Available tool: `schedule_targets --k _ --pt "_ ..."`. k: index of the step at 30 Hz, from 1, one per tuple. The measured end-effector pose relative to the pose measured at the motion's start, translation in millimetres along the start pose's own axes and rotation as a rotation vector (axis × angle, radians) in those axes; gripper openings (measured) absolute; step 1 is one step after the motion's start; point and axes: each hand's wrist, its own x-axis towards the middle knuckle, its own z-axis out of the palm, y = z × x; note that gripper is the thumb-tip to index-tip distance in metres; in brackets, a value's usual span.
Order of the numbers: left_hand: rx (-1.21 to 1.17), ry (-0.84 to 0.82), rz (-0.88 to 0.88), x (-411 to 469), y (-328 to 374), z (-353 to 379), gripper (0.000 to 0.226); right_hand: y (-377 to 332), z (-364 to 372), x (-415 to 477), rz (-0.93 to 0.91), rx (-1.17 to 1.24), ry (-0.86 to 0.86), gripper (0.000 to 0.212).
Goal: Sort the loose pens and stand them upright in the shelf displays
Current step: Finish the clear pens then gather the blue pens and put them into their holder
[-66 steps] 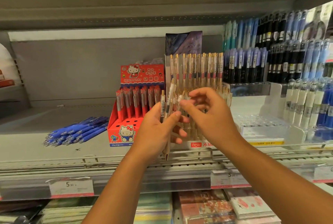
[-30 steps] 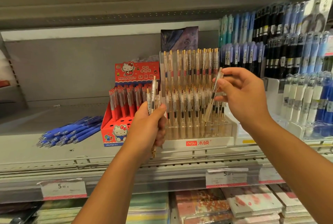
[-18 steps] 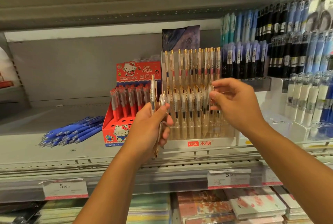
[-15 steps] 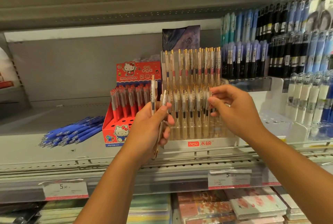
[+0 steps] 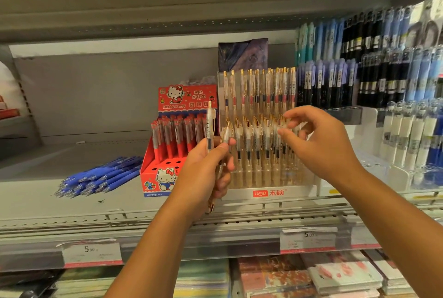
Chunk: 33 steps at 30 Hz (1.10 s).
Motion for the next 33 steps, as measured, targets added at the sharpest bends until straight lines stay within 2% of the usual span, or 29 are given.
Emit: schedule_targets --k 3,5,9,11,15,21,26,30,33 --pt "-0.032 -0.018 -0.006 0.9 -0.5 0.1 0.022 -19.2 5.1 -1.8 -0.071 0.038 -0.004 0.016" --pt "-0.042 -0.039 0.002 0.9 -0.6 0.3 0.023 -31.2 12.8 -4.5 -0.045 0.112 -0.064 0.014" --pt "-0.004 -0.082 0.019 -1.6 -0.6 -1.1 0.024 -48.2 31.9 -9.6 0.148 0.287 -0.237 0.02" --pt "0.067 -0.087 0.026 -2.9 -1.2 -1.8 0.033 -55.8 39.4 -12.7 0.257 0.401 -0.324 0.018" --pt "0.155 -0.112 0.028 -5.1 -0.4 -0.5 0.043 -61.4 45.9 -17.5 0.335 0.579 -0.412 0.016" --pt "0.108 -0.121 0.03 -5.5 2.0 2.9 0.03 -58.5 42.7 -19.1 0.413 0.727 -0.322 0.011" --pt "0.056 -0.103 0.007 -1.9 0.0 3.4 0.025 -46.3 27.1 -9.9 0.395 0.734 -0.207 0.012" --pt "0.046 -0.061 -0.014 -1.1 -2.1 2.5 0.024 -38.4 11.0 -2.3 0.369 0.734 -0.068 0.022" --pt "0.101 -0.048 0.002 -1.0 -3.1 1.6 0.023 -28.3 -0.1 5.4 0.356 0.687 0.029 0.025"
